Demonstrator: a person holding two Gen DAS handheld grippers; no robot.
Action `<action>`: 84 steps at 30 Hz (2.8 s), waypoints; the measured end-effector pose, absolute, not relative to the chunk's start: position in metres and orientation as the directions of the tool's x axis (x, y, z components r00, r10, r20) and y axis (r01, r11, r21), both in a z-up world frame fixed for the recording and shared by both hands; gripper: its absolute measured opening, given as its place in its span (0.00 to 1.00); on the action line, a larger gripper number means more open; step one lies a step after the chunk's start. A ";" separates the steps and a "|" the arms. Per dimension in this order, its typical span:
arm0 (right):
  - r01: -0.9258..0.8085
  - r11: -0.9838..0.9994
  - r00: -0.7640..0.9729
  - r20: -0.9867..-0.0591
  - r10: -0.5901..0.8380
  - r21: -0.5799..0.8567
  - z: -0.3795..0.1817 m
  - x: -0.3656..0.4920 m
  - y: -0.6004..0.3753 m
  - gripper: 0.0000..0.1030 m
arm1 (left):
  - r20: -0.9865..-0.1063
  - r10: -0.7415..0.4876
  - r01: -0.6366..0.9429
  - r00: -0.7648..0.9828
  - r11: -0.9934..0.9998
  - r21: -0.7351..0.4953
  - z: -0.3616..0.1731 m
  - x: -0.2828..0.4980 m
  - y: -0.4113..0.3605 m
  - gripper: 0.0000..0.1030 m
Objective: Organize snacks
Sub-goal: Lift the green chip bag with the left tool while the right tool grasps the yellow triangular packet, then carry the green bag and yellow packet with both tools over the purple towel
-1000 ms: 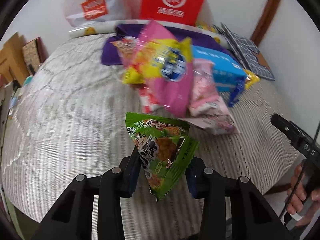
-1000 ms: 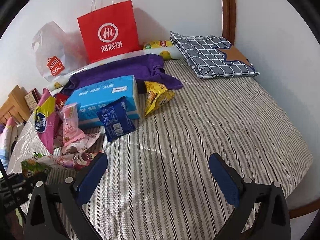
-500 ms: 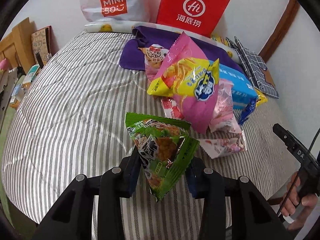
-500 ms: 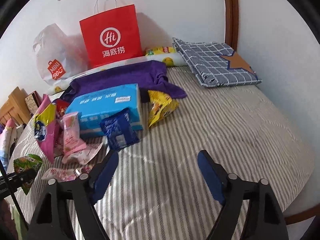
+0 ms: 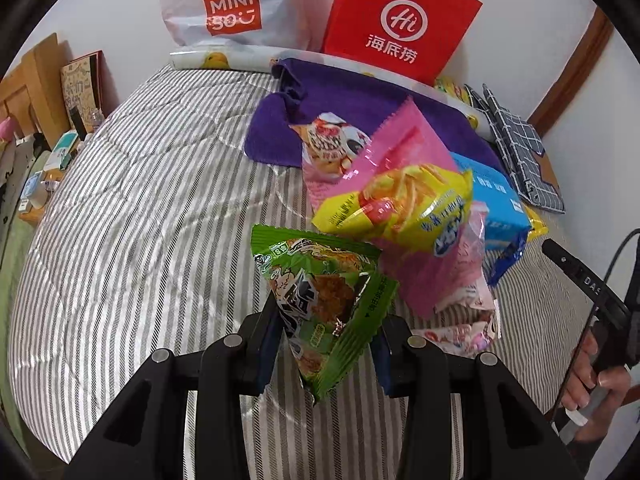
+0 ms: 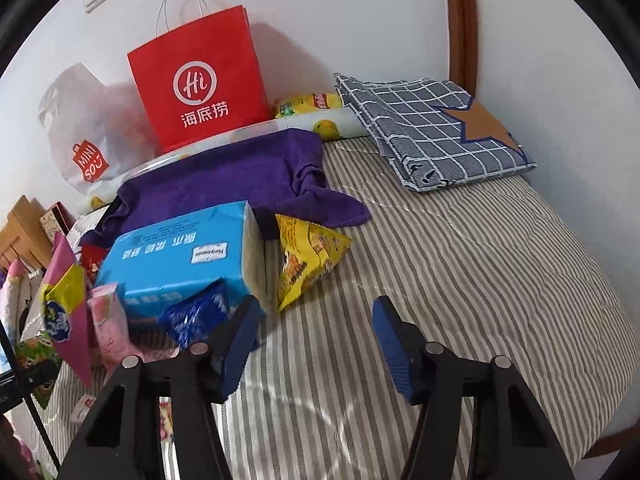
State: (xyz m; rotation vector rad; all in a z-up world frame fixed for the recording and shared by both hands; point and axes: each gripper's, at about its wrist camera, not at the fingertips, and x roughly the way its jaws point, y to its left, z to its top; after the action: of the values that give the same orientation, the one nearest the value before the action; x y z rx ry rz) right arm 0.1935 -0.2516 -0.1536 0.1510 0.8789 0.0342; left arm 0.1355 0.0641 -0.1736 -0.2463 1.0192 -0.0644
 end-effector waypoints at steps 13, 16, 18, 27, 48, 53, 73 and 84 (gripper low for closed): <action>0.058 0.984 0.627 -0.773 0.096 0.170 -0.169 0.240 -0.250 0.53 | -0.836 -0.165 -0.074 0.523 0.969 -0.237 -0.175 0.147 0.076 0.38; 0.066 0.982 0.624 -0.775 0.098 0.177 -0.171 0.246 -0.252 0.53 | -0.838 -0.169 -0.076 0.520 0.967 -0.242 -0.175 0.150 0.077 0.38; 0.059 0.981 0.616 -0.780 0.109 0.184 -0.173 0.251 -0.252 0.45 | -0.838 -0.170 -0.077 0.519 0.967 -0.244 -0.176 0.151 0.078 0.38; 0.027 0.982 0.603 -0.787 0.131 0.185 -0.178 0.252 -0.252 0.27 | -0.838 -0.178 -0.081 0.517 0.964 -0.255 -0.177 0.155 0.080 0.38; 0.000 0.992 0.664 -0.742 0.094 0.125 -0.124 0.178 -0.262 0.27 | -0.804 -0.182 -0.069 0.566 0.961 -0.267 -0.136 0.123 0.071 0.38; -0.033 0.994 0.677 -0.729 0.098 0.103 -0.111 0.163 -0.256 0.27 | -0.786 -0.204 -0.028 0.583 0.962 -0.271 -0.120 0.120 0.055 0.38; -0.139 0.986 0.751 -0.638 0.168 0.095 -0.036 0.185 -0.223 0.27 | -0.729 -0.268 0.134 0.630 0.962 -0.238 -0.050 0.183 -0.017 0.38; -0.192 0.978 0.775 -0.600 0.199 0.077 -0.014 0.238 -0.204 0.27 | -0.707 -0.269 0.155 0.654 0.963 -0.222 -0.027 0.236 -0.020 0.38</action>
State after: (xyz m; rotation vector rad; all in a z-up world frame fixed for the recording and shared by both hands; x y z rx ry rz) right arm 0.2380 -0.2036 -0.0139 0.0112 0.6509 0.2120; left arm 0.2363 -0.0200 -0.0274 -0.1468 0.8244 -0.2416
